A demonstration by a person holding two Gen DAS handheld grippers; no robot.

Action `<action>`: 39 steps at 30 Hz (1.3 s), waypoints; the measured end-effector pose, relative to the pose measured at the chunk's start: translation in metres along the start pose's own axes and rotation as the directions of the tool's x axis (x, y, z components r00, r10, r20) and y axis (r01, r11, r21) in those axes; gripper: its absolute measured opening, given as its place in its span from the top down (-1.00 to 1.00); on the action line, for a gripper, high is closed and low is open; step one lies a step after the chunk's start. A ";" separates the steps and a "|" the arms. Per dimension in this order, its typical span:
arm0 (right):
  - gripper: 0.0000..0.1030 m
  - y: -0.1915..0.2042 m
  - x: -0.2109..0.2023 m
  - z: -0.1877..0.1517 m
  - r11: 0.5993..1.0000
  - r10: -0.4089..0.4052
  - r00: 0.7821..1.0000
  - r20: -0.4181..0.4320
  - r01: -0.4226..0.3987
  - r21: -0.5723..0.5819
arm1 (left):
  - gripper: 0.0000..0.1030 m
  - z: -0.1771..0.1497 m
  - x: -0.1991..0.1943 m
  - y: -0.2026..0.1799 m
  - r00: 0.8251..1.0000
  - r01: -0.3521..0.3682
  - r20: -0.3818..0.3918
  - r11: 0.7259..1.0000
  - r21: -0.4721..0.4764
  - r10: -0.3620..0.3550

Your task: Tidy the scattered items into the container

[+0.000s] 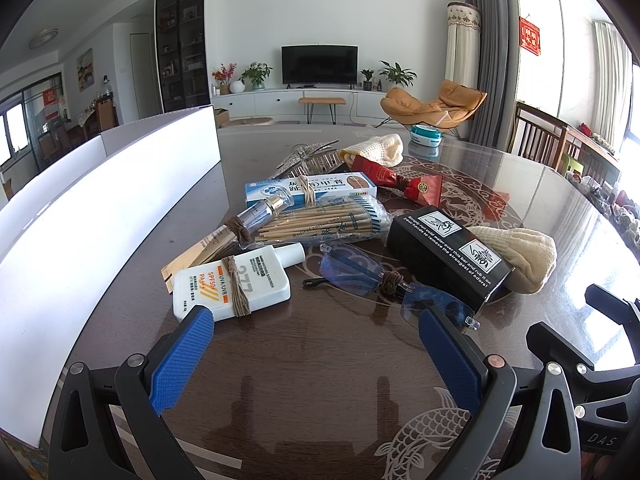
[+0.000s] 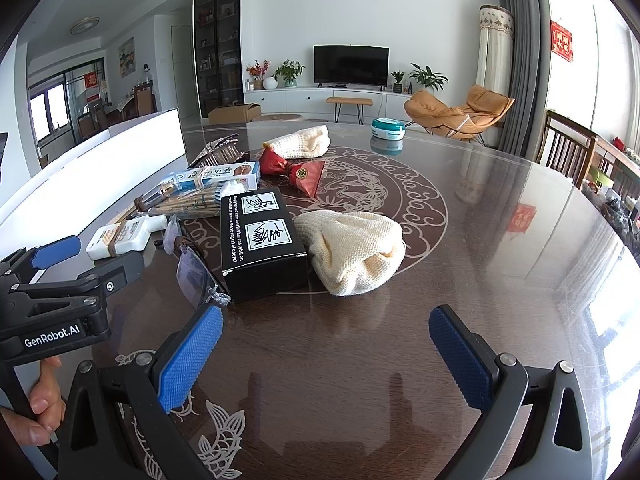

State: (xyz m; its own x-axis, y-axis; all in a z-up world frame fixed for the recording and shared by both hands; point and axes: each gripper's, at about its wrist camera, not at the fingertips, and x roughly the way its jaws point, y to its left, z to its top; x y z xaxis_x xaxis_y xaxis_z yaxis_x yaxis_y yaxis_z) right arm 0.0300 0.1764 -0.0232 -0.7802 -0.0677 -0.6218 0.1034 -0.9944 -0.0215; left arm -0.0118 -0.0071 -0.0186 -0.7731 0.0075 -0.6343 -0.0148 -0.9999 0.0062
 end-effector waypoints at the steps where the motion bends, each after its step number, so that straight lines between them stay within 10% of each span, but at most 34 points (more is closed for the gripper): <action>1: -1.00 0.000 0.000 0.000 1.000 0.000 1.000 -0.002 0.000 -0.001 | -1.00 0.000 0.000 0.000 1.000 0.000 0.000 1.000 0.000 0.000; 39: -1.00 -0.001 0.025 -0.007 0.996 0.087 0.975 -0.203 -0.092 -0.016 | -1.00 -0.026 0.015 0.035 0.969 -0.015 -0.247 1.000 -0.008 0.012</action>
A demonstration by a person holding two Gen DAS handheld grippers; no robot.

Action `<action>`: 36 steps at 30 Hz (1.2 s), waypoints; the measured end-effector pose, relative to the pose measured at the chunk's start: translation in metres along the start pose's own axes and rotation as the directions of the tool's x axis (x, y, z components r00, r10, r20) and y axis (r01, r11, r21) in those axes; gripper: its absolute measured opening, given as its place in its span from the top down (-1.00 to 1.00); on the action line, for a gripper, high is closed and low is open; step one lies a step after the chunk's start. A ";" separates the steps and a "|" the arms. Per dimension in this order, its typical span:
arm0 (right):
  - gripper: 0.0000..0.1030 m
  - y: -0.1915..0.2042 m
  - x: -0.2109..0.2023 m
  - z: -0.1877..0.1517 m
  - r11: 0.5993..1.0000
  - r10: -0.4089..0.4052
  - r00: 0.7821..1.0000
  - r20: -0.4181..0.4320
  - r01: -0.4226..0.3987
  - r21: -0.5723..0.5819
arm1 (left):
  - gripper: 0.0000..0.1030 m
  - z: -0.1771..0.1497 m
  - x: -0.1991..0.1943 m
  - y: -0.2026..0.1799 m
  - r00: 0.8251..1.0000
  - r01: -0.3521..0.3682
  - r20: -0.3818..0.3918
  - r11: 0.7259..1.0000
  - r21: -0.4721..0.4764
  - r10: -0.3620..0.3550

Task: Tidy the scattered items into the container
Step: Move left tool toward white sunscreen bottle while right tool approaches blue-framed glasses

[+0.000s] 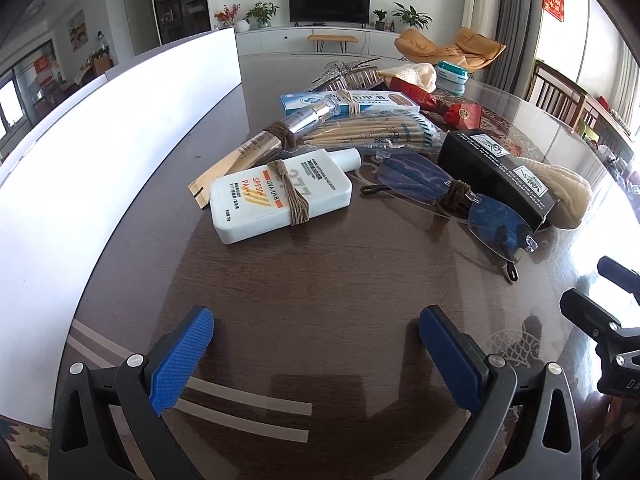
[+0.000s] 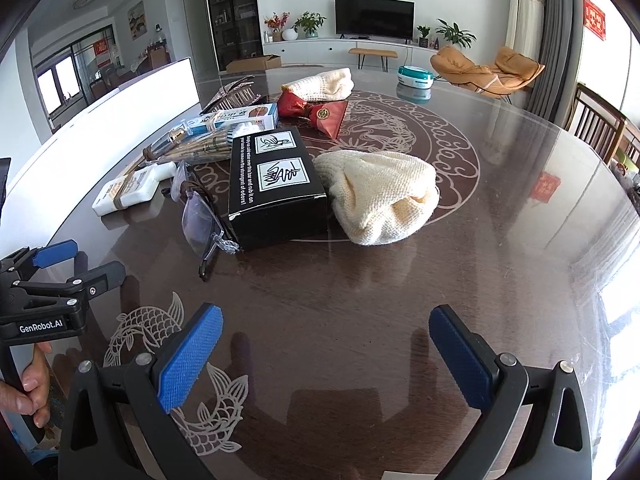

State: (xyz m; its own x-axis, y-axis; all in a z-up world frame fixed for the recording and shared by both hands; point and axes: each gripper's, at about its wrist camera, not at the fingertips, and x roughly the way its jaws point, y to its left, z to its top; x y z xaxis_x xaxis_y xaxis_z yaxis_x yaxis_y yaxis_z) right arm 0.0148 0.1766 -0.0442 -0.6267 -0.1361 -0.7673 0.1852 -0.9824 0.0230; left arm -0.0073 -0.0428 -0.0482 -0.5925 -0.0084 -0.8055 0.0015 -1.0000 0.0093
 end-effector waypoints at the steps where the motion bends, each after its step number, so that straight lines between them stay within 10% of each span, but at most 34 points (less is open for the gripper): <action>1: -1.00 0.000 0.000 0.000 1.000 0.002 1.000 -0.001 -0.002 0.002 | -1.00 0.000 0.000 0.000 1.000 0.002 -0.002 1.000 0.003 -0.002; 26: -1.00 0.008 0.004 0.001 0.996 0.088 0.994 -0.064 -0.088 0.004 | -1.00 -0.001 -0.001 0.011 0.997 0.041 -0.062 0.998 0.053 -0.037; 36: -1.00 0.079 0.030 0.018 0.956 0.134 0.982 -0.135 -0.164 -0.242 | -1.00 0.001 0.001 0.035 0.997 0.041 -0.071 0.998 0.052 -0.037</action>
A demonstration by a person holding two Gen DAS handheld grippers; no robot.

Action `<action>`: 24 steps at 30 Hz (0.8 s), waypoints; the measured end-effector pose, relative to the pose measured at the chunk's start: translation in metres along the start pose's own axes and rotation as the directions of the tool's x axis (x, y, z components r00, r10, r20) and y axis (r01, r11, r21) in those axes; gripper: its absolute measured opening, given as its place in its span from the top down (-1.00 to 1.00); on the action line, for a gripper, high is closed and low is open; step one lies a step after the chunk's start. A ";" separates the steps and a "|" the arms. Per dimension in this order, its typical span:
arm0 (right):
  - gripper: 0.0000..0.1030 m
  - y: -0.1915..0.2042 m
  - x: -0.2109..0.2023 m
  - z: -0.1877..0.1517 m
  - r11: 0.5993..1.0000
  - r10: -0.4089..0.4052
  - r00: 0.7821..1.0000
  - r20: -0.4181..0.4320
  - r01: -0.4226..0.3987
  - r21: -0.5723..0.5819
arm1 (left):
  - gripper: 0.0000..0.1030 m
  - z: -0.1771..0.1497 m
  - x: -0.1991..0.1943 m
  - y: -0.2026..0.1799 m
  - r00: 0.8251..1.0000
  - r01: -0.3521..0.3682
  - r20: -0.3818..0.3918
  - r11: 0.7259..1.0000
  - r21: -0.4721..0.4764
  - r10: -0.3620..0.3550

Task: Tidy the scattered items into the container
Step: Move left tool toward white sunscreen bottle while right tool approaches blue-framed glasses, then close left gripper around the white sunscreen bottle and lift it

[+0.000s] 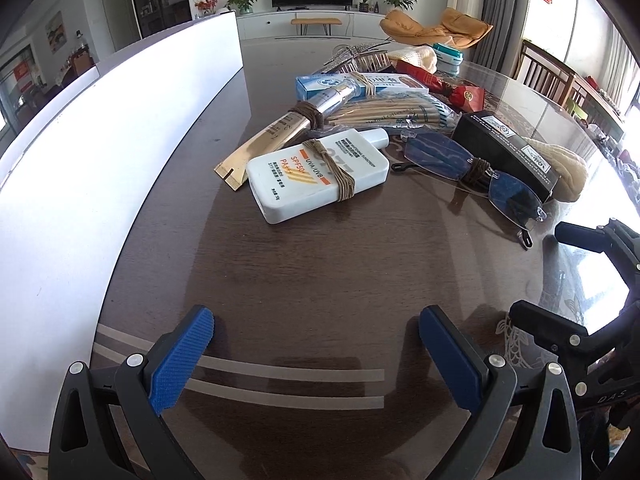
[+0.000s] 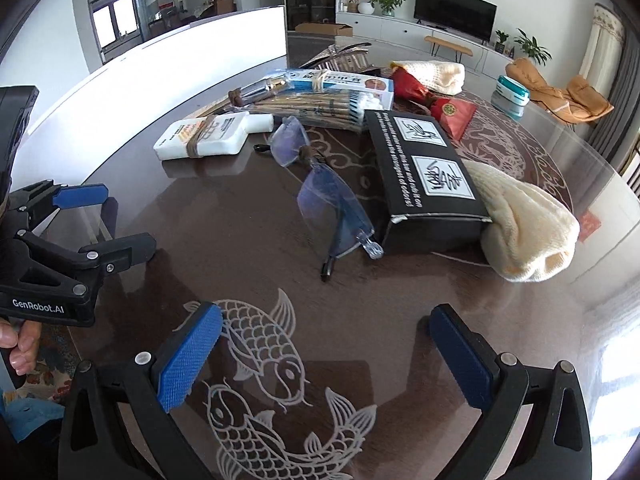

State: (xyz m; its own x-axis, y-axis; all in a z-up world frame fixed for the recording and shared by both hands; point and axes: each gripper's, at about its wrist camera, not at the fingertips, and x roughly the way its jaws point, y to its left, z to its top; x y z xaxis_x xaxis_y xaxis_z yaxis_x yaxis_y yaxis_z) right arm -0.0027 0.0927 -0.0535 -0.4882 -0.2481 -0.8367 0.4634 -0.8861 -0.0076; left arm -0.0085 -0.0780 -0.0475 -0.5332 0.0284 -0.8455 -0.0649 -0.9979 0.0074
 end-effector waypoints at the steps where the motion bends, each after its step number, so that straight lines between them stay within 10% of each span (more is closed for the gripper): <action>1: -1.00 0.000 0.004 0.007 1.000 0.007 1.000 -0.009 -0.007 -0.012 | -1.00 0.003 0.002 0.002 1.000 -0.002 -0.003 1.000 -0.003 0.002; 24: -1.00 -0.030 0.038 0.055 0.999 0.033 0.999 0.012 -0.033 -0.037 | -1.00 0.065 0.042 -0.005 0.995 0.093 -0.036 0.985 0.144 -0.088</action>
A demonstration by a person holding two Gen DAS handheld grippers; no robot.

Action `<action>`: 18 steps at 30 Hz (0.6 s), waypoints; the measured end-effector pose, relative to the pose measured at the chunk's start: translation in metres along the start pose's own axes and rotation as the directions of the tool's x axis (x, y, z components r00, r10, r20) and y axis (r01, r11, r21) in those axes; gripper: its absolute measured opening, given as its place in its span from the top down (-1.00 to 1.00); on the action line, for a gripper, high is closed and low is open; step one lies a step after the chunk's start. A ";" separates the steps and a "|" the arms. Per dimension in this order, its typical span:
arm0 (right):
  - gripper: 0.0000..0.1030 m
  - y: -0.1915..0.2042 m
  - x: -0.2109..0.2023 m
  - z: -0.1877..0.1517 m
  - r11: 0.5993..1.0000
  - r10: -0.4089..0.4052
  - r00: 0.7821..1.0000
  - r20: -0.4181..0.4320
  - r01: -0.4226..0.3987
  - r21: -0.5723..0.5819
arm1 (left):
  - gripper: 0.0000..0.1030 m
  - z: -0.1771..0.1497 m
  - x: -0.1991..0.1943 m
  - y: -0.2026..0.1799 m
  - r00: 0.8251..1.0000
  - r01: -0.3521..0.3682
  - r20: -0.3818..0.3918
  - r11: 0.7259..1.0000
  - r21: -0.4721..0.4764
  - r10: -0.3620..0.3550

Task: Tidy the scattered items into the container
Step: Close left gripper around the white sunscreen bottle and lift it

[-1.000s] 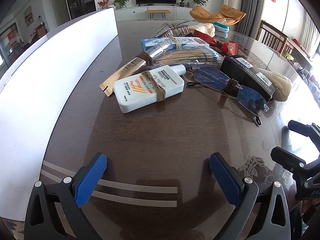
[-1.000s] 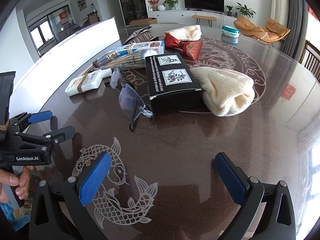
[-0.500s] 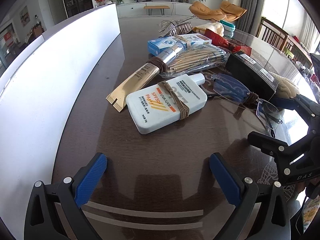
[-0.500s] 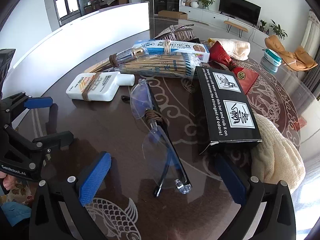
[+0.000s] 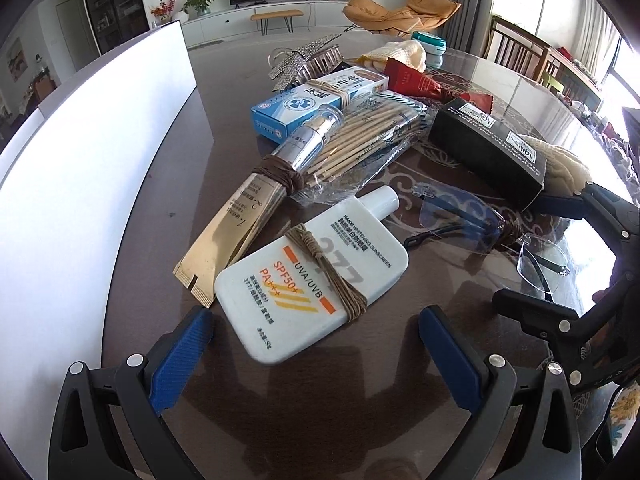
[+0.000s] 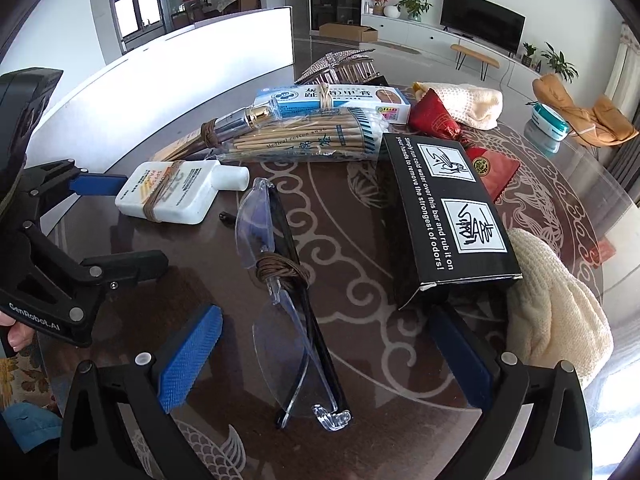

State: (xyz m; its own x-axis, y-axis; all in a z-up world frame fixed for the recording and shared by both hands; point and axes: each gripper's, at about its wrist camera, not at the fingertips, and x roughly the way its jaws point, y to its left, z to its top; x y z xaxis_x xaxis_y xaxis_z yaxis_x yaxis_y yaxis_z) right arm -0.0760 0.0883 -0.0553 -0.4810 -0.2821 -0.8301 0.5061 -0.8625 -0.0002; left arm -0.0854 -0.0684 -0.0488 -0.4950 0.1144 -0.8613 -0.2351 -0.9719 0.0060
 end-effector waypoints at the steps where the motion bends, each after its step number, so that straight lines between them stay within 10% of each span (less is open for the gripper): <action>1: -1.00 0.000 0.000 0.000 1.000 -0.001 1.000 0.001 0.001 0.002 | -1.00 0.004 0.002 0.000 1.000 0.012 0.004 1.000 0.015 -0.012; 12: -1.00 0.000 -0.001 0.000 1.000 -0.003 1.000 0.003 0.003 0.005 | -1.00 0.022 0.009 -0.007 0.994 0.109 -0.021 0.977 0.184 -0.107; 16: -1.00 -0.002 -0.001 0.000 1.000 -0.008 1.000 0.003 0.008 0.015 | -0.14 0.016 -0.002 -0.006 0.994 0.099 0.029 0.981 0.166 -0.105; 18: -1.00 -0.003 -0.001 0.000 1.000 -0.015 1.000 0.004 0.015 0.024 | -0.04 0.012 -0.005 -0.004 0.996 0.083 0.025 0.986 0.142 -0.088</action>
State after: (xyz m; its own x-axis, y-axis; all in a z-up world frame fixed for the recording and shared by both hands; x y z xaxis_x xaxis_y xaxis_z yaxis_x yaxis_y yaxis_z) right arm -0.0764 0.0913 -0.0544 -0.4911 -0.2708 -0.8280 0.4819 -0.8762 0.0007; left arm -0.0920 -0.0622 -0.0378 -0.4933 0.2045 -0.8454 -0.3917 -0.9201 0.0059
